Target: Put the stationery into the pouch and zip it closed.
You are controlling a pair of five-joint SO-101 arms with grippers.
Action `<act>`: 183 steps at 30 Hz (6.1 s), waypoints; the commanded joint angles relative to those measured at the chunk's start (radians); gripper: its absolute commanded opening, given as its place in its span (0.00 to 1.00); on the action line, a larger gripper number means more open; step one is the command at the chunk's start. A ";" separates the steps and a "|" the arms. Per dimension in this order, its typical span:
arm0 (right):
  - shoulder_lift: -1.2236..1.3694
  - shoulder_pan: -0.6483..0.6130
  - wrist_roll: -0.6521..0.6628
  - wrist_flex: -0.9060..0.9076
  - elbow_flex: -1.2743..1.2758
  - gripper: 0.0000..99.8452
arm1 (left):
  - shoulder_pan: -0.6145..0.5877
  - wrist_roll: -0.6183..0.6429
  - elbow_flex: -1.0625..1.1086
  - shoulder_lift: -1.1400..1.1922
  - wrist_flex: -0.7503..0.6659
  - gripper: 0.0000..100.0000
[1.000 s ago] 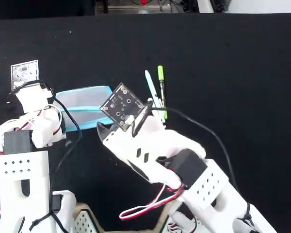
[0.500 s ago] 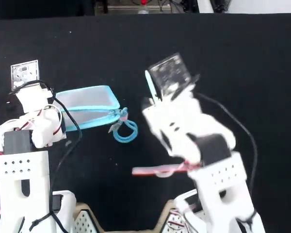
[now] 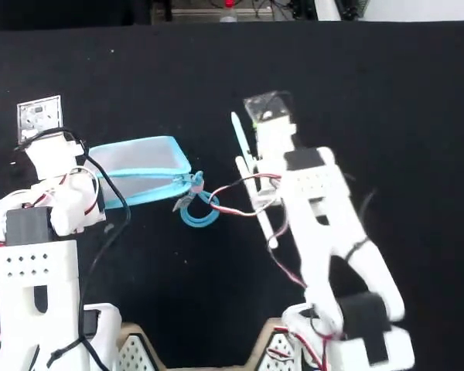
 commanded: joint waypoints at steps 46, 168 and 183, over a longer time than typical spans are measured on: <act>-0.127 0.189 0.292 0.166 -0.013 0.01 | -0.005 -0.003 0.062 0.029 -0.063 0.03; -0.189 0.575 0.760 0.206 -0.180 0.01 | -0.004 -0.003 0.065 0.026 -0.063 0.03; -0.776 -0.020 0.361 0.348 -0.182 0.01 | -0.004 -0.003 0.067 0.032 -0.061 0.03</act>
